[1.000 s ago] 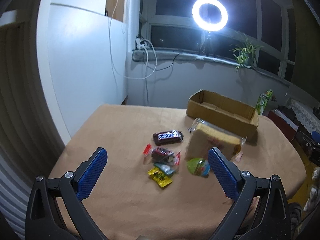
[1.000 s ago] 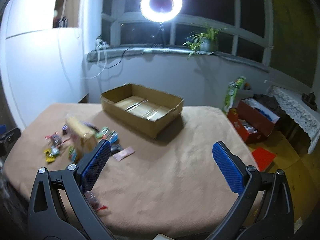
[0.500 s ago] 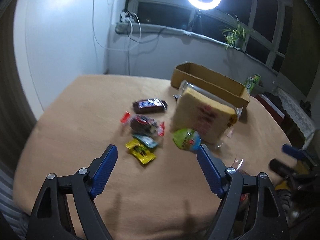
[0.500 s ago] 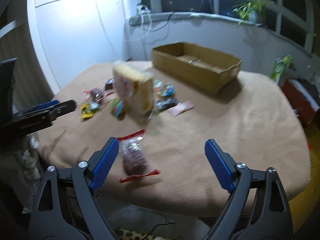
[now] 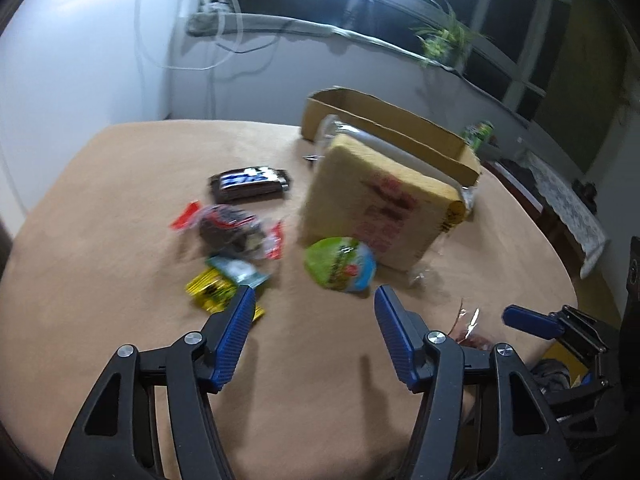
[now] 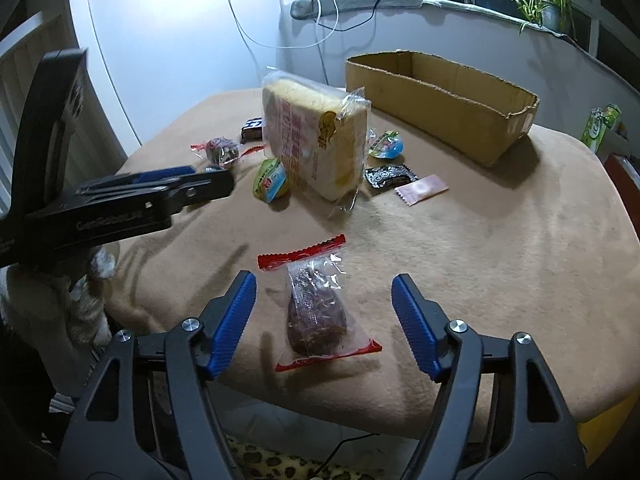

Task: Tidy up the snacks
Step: 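Grasp the red-sealed pastry with the right tool while the left tool grasps the green cup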

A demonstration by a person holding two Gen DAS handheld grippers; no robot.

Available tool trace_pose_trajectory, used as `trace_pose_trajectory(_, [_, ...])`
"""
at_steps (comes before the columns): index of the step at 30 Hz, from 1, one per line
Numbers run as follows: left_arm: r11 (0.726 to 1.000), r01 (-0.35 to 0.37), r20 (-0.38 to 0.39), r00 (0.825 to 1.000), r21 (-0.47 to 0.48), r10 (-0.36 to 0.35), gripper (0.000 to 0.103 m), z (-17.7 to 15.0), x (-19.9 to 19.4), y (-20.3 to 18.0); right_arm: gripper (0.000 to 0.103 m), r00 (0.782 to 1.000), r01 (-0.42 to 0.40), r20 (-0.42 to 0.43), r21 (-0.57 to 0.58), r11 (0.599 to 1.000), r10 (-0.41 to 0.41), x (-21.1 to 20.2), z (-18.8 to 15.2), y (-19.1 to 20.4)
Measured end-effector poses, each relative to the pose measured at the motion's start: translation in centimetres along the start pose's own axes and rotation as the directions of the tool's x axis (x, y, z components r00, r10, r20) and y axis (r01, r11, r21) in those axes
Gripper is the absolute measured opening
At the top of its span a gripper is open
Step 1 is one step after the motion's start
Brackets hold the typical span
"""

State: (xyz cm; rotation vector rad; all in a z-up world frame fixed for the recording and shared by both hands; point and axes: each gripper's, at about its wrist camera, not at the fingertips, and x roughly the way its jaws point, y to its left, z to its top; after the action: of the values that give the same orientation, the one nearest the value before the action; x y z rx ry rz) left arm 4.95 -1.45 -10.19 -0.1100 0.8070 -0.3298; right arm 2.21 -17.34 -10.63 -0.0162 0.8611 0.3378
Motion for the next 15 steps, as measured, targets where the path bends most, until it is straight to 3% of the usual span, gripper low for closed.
trace_pose_trajectory(6, [0.998, 0.027, -0.041, 0.999, 0.049, -0.025, 0.061, 1.0, 2.6, -0.8, 0.063, 0.999, -0.022, -0.033, 0.012, 1.000, 0.022, 1.3, 0.1, -0.5])
trace_pose_trajectory(15, [0.998, 0.040, -0.092, 0.995, 0.044, -0.036, 0.061, 1.6, 5.2, -0.4, 0.056, 0.997, -0.047, -0.068, 0.023, 0.999, 0.048, 2.8, 0.0, -1.2])
